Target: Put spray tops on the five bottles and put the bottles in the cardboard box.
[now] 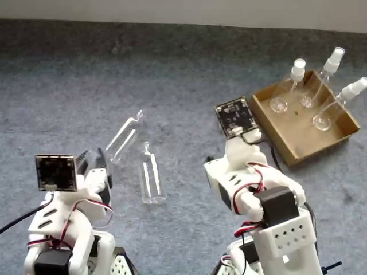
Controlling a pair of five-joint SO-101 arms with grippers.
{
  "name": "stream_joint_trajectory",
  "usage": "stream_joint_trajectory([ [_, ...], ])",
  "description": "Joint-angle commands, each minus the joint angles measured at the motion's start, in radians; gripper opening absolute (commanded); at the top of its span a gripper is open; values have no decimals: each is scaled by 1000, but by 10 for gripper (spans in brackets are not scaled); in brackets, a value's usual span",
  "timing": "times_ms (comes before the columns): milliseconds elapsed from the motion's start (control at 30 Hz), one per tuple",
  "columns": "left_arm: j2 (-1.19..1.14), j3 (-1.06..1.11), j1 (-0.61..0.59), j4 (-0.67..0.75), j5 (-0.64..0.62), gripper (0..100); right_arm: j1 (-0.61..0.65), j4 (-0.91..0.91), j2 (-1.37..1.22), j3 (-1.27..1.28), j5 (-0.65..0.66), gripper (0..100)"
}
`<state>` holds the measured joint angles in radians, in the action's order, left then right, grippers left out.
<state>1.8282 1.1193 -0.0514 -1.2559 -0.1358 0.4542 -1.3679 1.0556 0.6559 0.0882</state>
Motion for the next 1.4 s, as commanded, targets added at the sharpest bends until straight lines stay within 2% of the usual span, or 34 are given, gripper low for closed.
stream_joint_trajectory([
  [0, 1, -39, -174, -11, 8, 5, 50, -59, -77, -154, -57, 242],
  [133, 1, -36, -214, -31, 9, 5, 59, -104, -268, -294, -152, 242],
  [333, 1, -16, -219, -127, 14, 6, 186, -101, -526, -424, -163, 242],
  [500, 2, 10, -306, -129, 15, 8, 222, -101, -716, -524, -279, 245],
  [633, 2, 82, -360, -124, 11, 8, 225, -99, -857, -595, -281, 245],
  [933, 2, 318, -352, 61, 8, 5, 231, 53, -1135, -716, -288, 245],
  [1367, 2, 334, -351, 58, 8, 5, 334, 76, -1383, -1024, -629, 246],
])
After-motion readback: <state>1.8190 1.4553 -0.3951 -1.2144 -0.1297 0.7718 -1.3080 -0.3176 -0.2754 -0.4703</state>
